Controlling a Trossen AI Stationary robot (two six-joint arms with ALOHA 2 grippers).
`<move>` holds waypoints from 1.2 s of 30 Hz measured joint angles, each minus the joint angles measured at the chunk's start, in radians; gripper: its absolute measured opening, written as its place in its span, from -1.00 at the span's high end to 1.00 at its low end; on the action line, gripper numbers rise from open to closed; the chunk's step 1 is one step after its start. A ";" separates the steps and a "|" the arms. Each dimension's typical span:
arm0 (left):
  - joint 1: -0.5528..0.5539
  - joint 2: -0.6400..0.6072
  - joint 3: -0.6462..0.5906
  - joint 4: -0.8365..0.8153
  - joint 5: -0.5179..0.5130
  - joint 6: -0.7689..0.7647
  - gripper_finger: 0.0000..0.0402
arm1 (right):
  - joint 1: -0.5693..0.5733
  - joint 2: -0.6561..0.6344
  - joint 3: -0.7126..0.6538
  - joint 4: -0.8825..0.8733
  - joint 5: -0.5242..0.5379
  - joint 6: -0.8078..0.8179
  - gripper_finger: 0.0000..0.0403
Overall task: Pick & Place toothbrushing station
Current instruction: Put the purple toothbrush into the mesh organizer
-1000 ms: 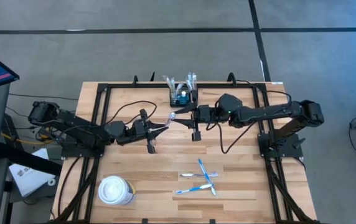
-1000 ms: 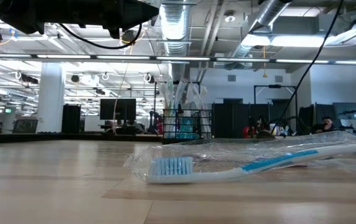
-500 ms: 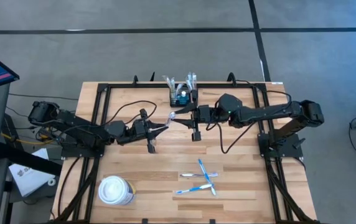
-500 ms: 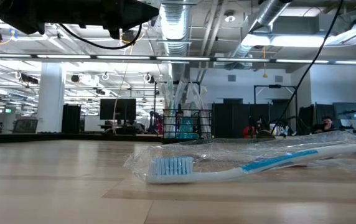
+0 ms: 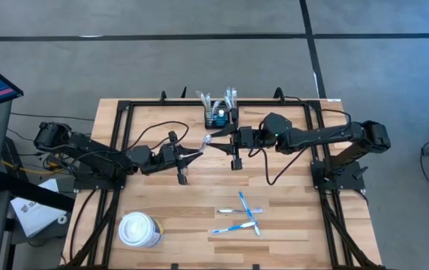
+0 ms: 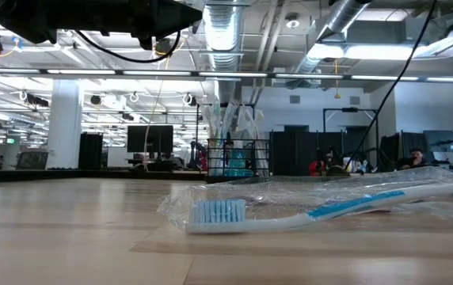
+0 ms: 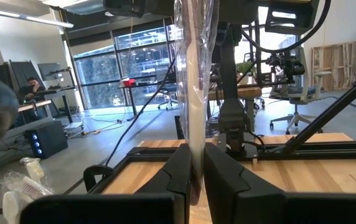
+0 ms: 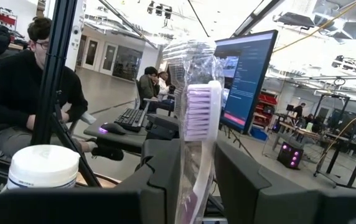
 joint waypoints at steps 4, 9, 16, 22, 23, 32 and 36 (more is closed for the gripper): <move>0.000 0.000 0.000 -0.003 0.000 0.001 0.90 | 0.012 0.054 0.009 0.041 0.002 0.026 0.57; 0.000 0.001 -0.002 -0.004 0.005 0.001 0.90 | 0.016 0.156 0.078 0.048 0.003 -0.066 0.57; 0.000 0.001 -0.002 -0.010 -0.001 0.000 0.90 | 0.017 0.147 0.171 -0.124 0.003 -0.070 0.57; 0.000 0.001 -0.002 -0.012 -0.001 0.000 0.90 | 0.017 0.090 0.177 -0.229 0.003 -0.037 0.57; 0.000 0.001 -0.002 -0.012 -0.001 0.000 0.90 | 0.017 0.089 0.177 -0.233 0.003 -0.037 0.57; 0.000 0.001 -0.003 -0.017 -0.001 0.004 0.88 | 0.016 0.088 0.177 -0.284 0.003 -0.056 0.93; 0.000 0.001 -0.003 -0.016 -0.002 0.000 0.79 | 0.017 0.088 0.177 -0.291 0.001 -0.068 0.92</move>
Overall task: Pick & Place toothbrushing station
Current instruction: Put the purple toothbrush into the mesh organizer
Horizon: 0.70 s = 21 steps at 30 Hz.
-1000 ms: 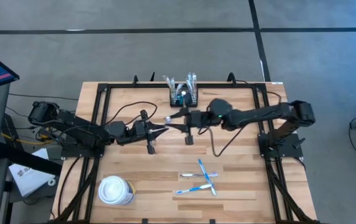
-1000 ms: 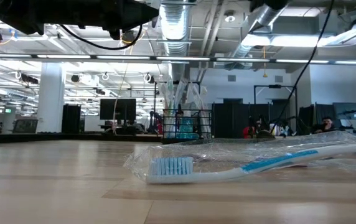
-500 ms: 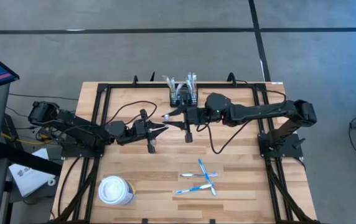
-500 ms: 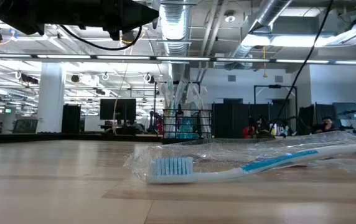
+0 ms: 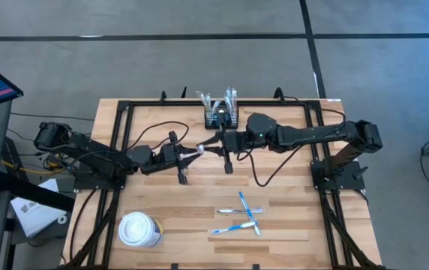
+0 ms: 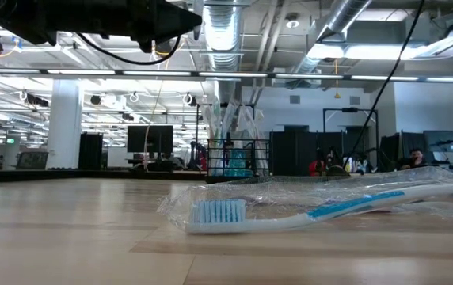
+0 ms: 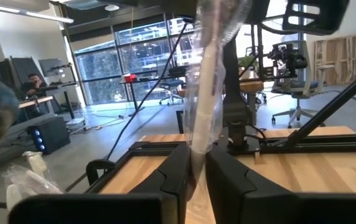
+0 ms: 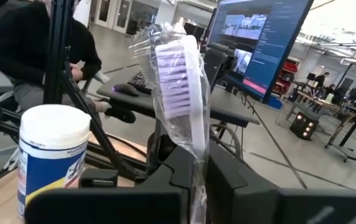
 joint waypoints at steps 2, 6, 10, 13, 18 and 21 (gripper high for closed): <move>0.000 0.000 0.000 0.004 0.000 -0.003 0.75 | 0.001 0.000 0.000 -0.007 0.000 -0.004 0.96; 0.000 0.000 0.000 0.008 0.001 -0.003 0.69 | -0.001 0.000 0.000 -0.018 0.000 0.001 0.96; -0.003 0.000 0.000 0.008 0.000 -0.003 0.67 | -0.016 0.000 -0.002 -0.025 0.000 0.011 0.97; -0.003 0.000 0.000 0.007 -0.002 -0.002 0.67 | -0.032 0.000 -0.002 -0.027 -0.002 0.024 0.97; -0.003 -0.001 0.001 0.009 -0.003 0.000 0.67 | -0.079 -0.022 0.000 -0.095 0.002 0.050 0.97; -0.003 -0.001 0.001 0.008 -0.003 0.000 0.67 | -0.112 -0.044 -0.004 -0.172 0.006 0.058 0.97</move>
